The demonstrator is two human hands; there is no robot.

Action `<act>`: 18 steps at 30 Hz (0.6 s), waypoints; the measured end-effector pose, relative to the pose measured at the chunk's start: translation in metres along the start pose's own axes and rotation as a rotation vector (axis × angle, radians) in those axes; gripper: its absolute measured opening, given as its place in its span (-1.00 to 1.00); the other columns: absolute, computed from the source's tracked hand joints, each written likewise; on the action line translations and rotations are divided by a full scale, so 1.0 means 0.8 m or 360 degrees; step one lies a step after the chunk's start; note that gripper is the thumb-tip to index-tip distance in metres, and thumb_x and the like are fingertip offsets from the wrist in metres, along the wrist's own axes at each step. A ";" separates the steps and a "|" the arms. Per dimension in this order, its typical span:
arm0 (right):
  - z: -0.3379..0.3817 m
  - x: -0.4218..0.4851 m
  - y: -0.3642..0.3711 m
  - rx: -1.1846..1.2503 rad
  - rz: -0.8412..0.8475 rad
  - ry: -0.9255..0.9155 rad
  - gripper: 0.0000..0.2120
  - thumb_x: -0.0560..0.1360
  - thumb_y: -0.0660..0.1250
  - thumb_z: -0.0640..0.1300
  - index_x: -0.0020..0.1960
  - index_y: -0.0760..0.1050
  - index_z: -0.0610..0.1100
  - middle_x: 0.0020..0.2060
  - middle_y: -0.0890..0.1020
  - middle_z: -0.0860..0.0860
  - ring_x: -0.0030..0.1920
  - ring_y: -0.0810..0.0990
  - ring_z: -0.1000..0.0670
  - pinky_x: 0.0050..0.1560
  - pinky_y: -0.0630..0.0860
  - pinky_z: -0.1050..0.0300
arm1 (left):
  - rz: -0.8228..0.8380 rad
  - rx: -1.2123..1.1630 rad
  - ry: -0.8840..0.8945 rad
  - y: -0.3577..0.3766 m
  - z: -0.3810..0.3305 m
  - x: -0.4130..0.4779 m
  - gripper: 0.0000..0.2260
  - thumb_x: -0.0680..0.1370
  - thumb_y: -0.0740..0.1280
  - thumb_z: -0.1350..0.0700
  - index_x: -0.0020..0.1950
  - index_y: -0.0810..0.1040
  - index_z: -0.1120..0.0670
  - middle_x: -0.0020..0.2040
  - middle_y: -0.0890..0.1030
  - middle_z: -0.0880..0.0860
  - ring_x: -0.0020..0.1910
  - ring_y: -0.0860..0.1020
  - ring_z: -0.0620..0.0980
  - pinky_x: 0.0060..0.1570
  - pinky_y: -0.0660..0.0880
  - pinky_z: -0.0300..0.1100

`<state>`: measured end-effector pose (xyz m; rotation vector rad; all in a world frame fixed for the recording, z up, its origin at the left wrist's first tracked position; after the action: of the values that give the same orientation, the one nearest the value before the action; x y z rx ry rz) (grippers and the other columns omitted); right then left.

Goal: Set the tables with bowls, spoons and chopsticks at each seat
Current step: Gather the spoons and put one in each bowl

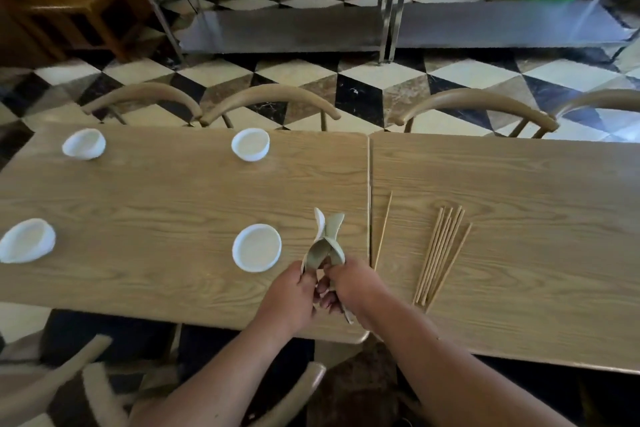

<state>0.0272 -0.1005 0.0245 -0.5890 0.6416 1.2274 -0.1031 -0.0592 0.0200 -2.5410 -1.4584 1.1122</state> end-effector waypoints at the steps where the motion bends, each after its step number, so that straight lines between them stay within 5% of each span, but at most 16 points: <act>1: 0.004 0.007 0.019 -0.0013 -0.0010 0.0009 -0.75 0.74 0.10 -0.23 0.10 0.56 -0.18 -0.24 0.65 -0.12 -0.46 0.57 -0.01 -0.46 0.47 0.15 | 0.0012 -0.0042 -0.0016 -0.020 0.010 0.006 -0.74 0.73 0.20 0.00 -0.04 0.57 0.07 -0.26 0.63 0.05 -0.29 0.57 0.01 -0.27 0.53 -0.06; 8: 0.035 0.057 0.115 -0.0285 -0.0226 0.0089 -0.73 0.73 0.12 -0.18 0.21 0.60 -0.11 -0.23 0.62 -0.07 -0.44 0.47 0.03 -0.44 0.39 0.13 | 0.0129 -0.0054 -0.0080 -0.159 0.058 0.053 -0.72 0.73 0.21 0.05 -0.12 0.48 0.14 -0.33 0.61 0.06 -0.41 0.53 0.02 -0.29 0.51 -0.05; 12: 0.043 0.087 0.120 -0.1101 -0.0375 -0.0045 -0.74 0.70 0.14 -0.19 0.26 0.56 -0.11 -0.02 0.67 -0.10 -0.10 0.62 -0.11 -0.10 0.55 -0.03 | 0.0105 0.0072 -0.0087 -0.209 0.073 0.076 -0.72 0.73 0.19 0.07 -0.14 0.48 0.14 -0.40 0.59 -0.04 -0.50 0.51 -0.05 -0.39 0.49 -0.14; 18: 0.057 0.092 0.128 -0.2111 -0.0436 -0.0167 -0.69 0.61 0.14 -0.28 0.29 0.46 -0.08 0.14 0.65 -0.06 0.10 0.70 -0.20 -0.14 0.50 -0.01 | 0.0095 -0.0009 -0.0206 -0.216 0.091 0.088 -0.74 0.71 0.18 0.10 -0.13 0.47 0.15 -0.35 0.60 0.03 -0.53 0.51 -0.02 -0.49 0.43 -0.25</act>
<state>-0.0510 0.0046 -0.0040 -1.6182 -0.4487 1.2951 -0.2531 0.0688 -0.0161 -2.5766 -1.4219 1.3061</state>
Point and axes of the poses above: each hand's wrist, its own x-axis towards the middle knuckle, its own y-axis out of the palm, z = x × y, the point moved 3 cm from there along x, towards the middle knuckle
